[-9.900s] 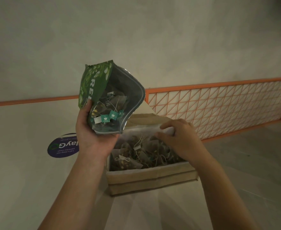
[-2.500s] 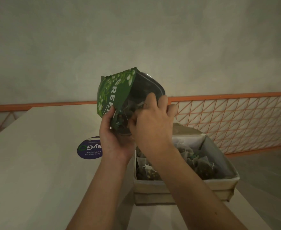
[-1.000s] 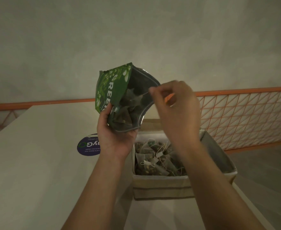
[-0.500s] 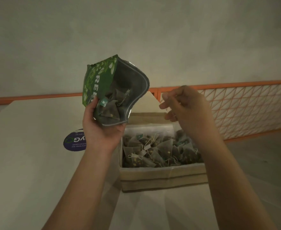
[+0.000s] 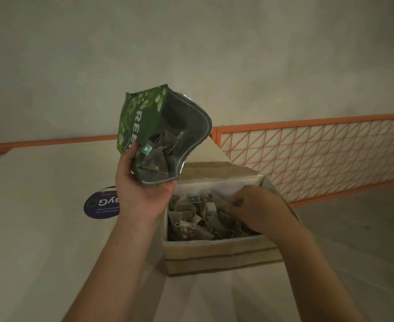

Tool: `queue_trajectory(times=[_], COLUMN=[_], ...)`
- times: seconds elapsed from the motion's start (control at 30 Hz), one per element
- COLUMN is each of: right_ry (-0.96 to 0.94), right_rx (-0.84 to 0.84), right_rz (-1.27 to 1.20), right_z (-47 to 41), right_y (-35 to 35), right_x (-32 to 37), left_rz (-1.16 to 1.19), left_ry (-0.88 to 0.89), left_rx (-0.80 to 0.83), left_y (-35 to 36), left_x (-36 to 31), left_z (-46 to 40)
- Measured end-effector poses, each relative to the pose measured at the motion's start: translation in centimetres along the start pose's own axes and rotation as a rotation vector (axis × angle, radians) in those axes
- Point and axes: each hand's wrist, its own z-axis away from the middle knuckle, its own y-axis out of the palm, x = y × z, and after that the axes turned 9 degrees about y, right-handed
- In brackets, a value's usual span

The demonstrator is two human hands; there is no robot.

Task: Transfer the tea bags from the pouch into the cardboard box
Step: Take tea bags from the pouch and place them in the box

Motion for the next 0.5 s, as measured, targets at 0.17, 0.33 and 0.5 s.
queue_trajectory(times=[0.17,0.33,0.5], right_ry=[-0.023,-0.320,-0.549], right_rx=[-0.133,-0.383,-0.495], right_rz=[-0.008,-0.907,-0.938], right_z=[0.9,1.7,0.6], right_y=[-1.1,-3.4,-4.1], right_x=[1.0,4.9,7.1], left_rz=[0.015,-0.036,-0.120], left_ry=[-0.024,-0.044,-0.120], left_rx=[-0.006,0.047,0.141], left_y=[-0.1,0.3,0.6], left_x=[-0.2,-0.6,-0.9], left_z=[0.0,0.2,0.6])
